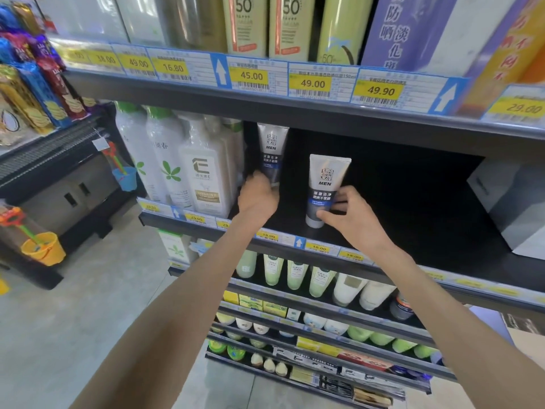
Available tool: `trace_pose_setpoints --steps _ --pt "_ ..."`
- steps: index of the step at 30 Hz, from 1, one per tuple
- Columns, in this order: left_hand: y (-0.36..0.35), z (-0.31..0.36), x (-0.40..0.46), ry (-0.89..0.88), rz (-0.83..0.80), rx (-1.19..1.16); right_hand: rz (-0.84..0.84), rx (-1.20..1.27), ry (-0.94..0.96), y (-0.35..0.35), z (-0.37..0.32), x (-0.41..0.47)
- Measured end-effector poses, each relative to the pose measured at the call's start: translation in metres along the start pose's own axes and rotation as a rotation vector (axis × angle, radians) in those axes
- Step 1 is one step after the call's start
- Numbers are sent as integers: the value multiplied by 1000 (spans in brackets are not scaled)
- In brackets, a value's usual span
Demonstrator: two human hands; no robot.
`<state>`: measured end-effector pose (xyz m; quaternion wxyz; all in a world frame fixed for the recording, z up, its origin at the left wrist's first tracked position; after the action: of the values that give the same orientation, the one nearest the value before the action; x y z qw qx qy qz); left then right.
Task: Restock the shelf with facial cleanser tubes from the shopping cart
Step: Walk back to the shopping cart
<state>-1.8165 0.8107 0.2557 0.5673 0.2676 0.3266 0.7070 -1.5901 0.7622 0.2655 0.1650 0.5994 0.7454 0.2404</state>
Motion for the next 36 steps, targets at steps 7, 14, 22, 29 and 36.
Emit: trace_pose_setpoints --steps 7,14,22,29,36 --pt "29 -19 -72 -345 184 179 -21 22 34 -33 -22 24" --pt "25 -48 -110 -573 338 305 -6 21 71 -64 -43 52" --pt "21 -50 -108 -595 351 416 58 -15 59 -81 -50 71" --pt "17 -50 -110 -576 360 430 113 -43 49 -87 -49 74" --pt "16 -50 -112 -552 364 412 116 -63 13 -88 -52 74"
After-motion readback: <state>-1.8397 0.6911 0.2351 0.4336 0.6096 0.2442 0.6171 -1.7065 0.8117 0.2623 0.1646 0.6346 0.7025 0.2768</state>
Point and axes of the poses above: each hand's wrist, its own x-axis towards the middle knuckle, its own y-axis out of the back of the hand, z = x × y, the point moved 7 cm from there along x, towards the middle knuckle, and after that the axes turned 7 degrees about -z, right-handed, at the moved point
